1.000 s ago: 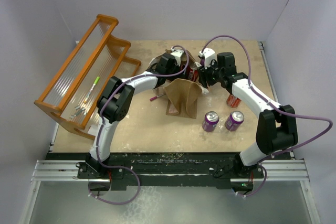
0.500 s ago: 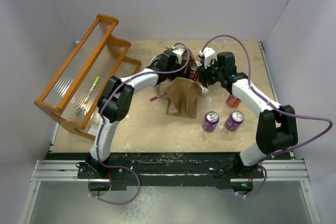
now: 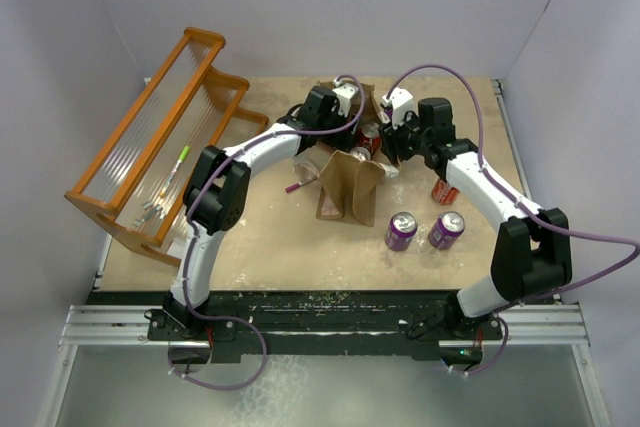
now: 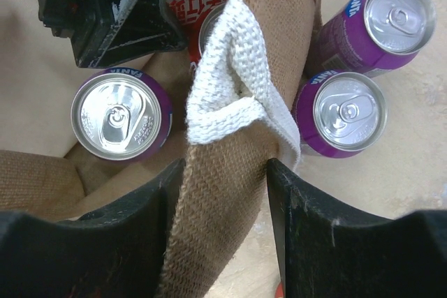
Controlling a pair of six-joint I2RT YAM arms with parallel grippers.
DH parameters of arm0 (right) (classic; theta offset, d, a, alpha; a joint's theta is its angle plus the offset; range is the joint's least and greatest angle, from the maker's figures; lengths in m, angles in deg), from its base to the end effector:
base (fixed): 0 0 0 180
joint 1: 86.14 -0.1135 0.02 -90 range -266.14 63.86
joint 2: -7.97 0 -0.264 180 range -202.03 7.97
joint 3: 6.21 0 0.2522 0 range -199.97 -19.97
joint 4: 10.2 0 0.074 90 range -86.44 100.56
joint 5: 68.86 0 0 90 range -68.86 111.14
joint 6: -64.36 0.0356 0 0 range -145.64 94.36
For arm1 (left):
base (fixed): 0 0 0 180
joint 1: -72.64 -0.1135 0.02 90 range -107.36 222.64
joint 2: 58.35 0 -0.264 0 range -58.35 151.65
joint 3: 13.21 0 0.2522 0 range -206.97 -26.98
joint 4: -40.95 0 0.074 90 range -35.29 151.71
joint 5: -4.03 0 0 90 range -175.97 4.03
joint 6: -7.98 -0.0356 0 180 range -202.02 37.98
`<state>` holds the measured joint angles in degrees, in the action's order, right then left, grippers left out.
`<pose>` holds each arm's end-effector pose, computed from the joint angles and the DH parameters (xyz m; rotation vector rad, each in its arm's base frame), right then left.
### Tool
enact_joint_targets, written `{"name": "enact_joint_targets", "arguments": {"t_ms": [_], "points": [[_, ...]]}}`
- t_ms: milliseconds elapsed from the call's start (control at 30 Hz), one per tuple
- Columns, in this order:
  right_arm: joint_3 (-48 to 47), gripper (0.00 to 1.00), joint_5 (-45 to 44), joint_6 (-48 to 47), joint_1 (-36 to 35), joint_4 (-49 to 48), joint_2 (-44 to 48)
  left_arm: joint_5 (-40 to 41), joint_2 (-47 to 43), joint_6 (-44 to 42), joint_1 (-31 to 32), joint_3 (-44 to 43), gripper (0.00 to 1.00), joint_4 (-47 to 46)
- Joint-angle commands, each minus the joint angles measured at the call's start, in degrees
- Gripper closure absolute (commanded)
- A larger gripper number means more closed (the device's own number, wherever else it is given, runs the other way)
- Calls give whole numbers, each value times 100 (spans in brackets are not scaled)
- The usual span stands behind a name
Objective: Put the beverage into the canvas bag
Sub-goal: Adjust the drink in the canvas bag.
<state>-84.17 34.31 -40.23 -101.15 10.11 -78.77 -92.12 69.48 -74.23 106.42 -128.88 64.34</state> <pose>0.3352 0.0983 0.2857 -0.6640 1.9637 0.2432 0.4280 -0.2909 0.2053 0.5629 2.1645 -0.5205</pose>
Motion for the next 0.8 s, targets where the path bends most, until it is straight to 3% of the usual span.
{"name": "enact_joint_targets", "arguments": {"t_ms": [0, 767], "points": [[40, 48, 151, -111, -20, 41, 294, -161, -725, -476, 56, -523, 100, -289], [-385, 49, 92, -67, -19, 89, 236, -475, -1562, -1263, -29, -511, 100, -170]]}}
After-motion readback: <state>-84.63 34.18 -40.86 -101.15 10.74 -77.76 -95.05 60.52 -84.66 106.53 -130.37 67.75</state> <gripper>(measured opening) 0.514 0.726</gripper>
